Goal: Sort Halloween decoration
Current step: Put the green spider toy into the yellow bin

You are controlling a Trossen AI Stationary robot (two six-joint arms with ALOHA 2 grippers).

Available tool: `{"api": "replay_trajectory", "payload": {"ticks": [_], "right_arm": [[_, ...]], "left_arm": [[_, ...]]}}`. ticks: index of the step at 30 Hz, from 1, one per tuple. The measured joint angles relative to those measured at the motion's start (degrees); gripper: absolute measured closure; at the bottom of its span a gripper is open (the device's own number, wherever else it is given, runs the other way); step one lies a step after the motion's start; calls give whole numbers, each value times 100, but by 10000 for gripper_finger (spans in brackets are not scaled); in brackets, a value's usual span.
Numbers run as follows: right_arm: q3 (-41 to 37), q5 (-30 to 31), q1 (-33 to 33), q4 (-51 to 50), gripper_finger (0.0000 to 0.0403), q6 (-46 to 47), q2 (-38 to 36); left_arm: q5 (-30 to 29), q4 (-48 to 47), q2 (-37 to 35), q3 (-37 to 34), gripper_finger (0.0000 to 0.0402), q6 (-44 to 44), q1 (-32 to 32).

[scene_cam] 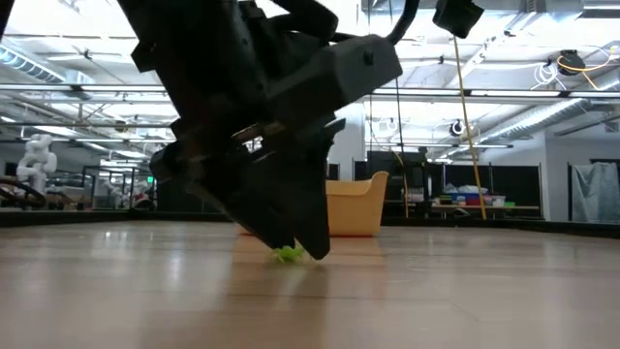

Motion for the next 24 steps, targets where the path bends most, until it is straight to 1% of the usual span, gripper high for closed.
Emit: {"api": "replay_trajectory", "payload": {"ticks": [4,10,15,21,24], "right_arm": [[0,7,0,46,138,20,-94],[0,11,0,69,138,77,-133],[0,15,0,98,138,148,-137],[0,22,0,98,138,151,-137],[0,22,0,100,138,151,-137]], "left_arm": [[3,-52,0,0,247,54,0],[26,-74,0,0,249,104,0],[225,-97,0,0,249,115,7],[255,-160,0,0,250,114,4],[260,-171,0,0,261,195,4]]}}
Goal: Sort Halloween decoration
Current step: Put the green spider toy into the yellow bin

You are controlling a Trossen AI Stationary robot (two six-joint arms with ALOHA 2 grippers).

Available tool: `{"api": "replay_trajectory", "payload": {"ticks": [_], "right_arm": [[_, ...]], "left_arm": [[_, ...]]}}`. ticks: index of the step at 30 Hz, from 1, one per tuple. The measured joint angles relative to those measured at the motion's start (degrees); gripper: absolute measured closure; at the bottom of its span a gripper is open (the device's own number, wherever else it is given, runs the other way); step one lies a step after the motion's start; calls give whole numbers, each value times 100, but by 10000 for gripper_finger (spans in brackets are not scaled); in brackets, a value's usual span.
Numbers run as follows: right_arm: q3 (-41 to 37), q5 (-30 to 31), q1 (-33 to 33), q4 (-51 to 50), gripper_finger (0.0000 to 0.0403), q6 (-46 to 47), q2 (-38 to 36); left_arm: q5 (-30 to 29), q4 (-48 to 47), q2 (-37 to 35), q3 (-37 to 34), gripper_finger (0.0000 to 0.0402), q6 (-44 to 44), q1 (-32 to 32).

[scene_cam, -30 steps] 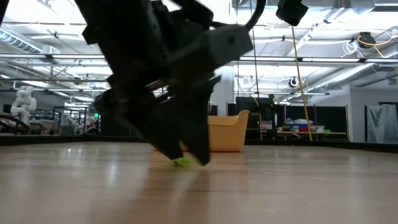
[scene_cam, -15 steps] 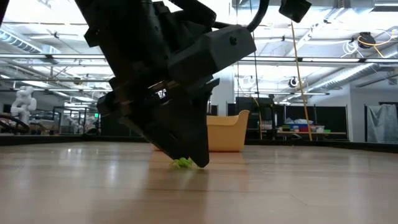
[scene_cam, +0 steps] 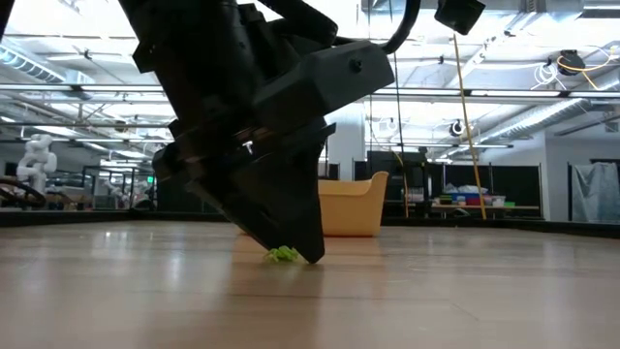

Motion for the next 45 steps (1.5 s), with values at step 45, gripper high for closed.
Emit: {"api": "replay_trajectory", "payload": {"ticks": [45], "right_arm": [[0,39,-7,-87,138,151,-897]], "left_arm": [[-726,1277,-1307,178,316,180,454]]}}
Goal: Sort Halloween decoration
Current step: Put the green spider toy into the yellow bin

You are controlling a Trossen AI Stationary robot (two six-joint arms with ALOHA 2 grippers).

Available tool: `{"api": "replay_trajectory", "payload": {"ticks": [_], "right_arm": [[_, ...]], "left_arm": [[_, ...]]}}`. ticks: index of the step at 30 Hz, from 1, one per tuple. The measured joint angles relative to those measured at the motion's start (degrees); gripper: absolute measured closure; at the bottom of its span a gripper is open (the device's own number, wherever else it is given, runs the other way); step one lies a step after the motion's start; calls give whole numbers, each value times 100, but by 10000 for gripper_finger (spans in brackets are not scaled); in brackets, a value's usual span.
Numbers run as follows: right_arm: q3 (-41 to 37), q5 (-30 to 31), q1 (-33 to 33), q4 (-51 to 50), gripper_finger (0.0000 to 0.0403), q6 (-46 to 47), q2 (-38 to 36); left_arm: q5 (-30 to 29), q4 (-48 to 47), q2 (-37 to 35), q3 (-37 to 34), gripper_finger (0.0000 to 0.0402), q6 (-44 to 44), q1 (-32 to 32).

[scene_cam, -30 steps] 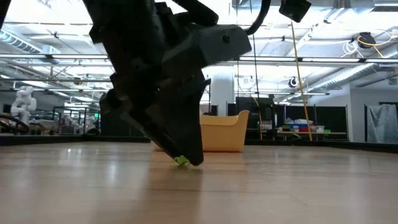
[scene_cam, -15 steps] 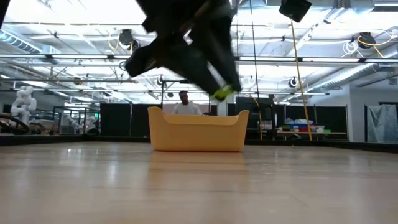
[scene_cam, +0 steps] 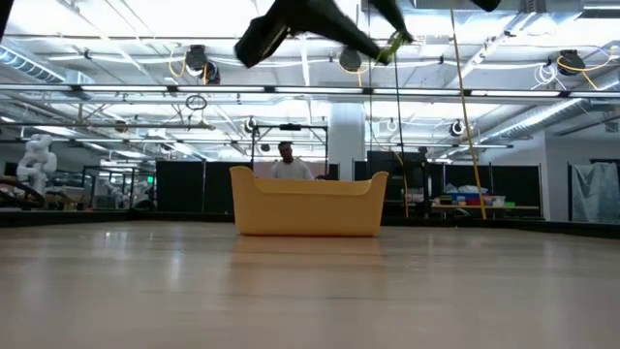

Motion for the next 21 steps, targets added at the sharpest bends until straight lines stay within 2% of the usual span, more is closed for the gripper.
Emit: {"api": "replay_trajectory", "payload": {"ticks": [7,21], "right_arm": [[0,283,0,-3,138,118,-365],[0,299,0,-54,138,137,-711]], "left_arm": [[-594,316,-209,1,316,141,169],[-865,1489,-941,-1,316,1739,794]]}}
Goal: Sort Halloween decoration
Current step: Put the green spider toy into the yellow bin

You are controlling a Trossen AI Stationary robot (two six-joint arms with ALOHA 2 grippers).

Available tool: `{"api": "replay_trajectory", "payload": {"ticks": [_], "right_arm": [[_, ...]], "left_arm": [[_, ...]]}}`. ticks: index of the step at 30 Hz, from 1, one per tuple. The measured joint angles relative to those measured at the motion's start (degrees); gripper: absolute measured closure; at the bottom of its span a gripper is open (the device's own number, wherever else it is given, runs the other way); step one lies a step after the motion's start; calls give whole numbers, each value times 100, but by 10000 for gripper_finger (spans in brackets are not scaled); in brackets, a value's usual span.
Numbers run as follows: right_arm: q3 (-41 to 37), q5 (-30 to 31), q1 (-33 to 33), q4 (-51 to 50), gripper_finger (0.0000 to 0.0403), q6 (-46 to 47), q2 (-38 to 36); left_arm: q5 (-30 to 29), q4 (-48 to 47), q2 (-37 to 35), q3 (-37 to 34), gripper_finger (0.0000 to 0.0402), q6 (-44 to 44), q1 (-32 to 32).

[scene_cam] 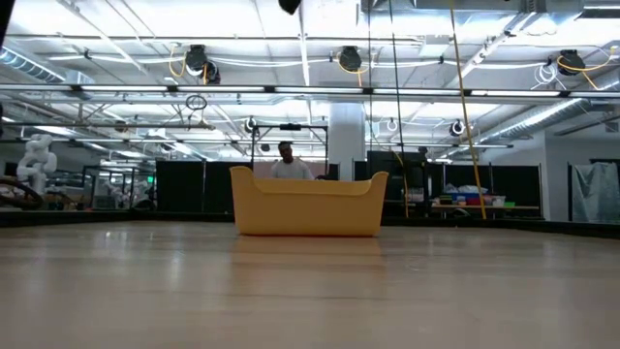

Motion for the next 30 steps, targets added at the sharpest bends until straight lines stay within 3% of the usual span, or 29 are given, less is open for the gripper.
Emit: {"api": "replay_trajectory", "payload": {"ticks": [11,22,30], "right_arm": [[0,-4,0,-453,138,-125,-69],[0,3,0,-462,138,-140,-69],[0,47,0,-462,138,-79,-69]], "left_arm": [[305,396,-722,2,316,2176,245],[306,341,-838,0,316,6681,317],[278,874,-838,0,316,7631,511]]}}
